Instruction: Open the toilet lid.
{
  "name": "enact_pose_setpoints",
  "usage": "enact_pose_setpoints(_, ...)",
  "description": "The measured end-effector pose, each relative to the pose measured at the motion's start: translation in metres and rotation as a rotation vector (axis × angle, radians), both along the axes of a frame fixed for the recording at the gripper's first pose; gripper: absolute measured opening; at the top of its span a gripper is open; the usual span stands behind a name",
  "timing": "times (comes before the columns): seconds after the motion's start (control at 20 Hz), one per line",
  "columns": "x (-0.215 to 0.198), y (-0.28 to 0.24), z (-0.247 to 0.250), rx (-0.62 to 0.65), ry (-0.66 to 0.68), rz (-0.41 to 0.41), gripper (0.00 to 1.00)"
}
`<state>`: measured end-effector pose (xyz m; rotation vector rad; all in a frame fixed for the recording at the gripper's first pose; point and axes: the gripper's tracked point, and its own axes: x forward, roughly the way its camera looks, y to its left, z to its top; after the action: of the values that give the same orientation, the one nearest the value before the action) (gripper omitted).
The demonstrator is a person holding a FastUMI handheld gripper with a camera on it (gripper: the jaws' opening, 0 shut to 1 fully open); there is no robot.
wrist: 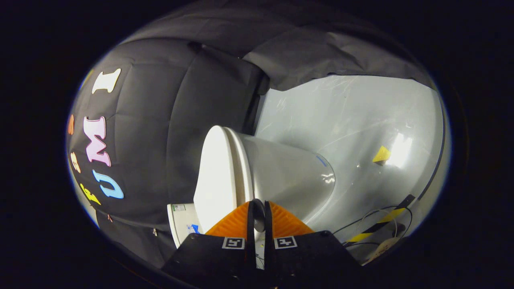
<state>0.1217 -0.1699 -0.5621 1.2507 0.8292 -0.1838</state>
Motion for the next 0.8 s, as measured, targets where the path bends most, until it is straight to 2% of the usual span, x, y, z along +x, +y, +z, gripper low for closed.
enact_pose_setpoints(0.2, 0.001, 0.002, 0.018, -0.037, -0.017, 0.012, 0.12)
enact_pose_setpoints(0.25, 0.001, 0.003, 0.025, -0.051, -0.031, 0.007, 0.08)
enact_pose_setpoints(0.4, 0.004, 0.008, 0.055, -0.131, -0.085, 0.033, 0.07)
enact_pose_setpoints(0.8, 0.011, 0.041, 0.180, -0.378, -0.279, 0.094, 0.07)
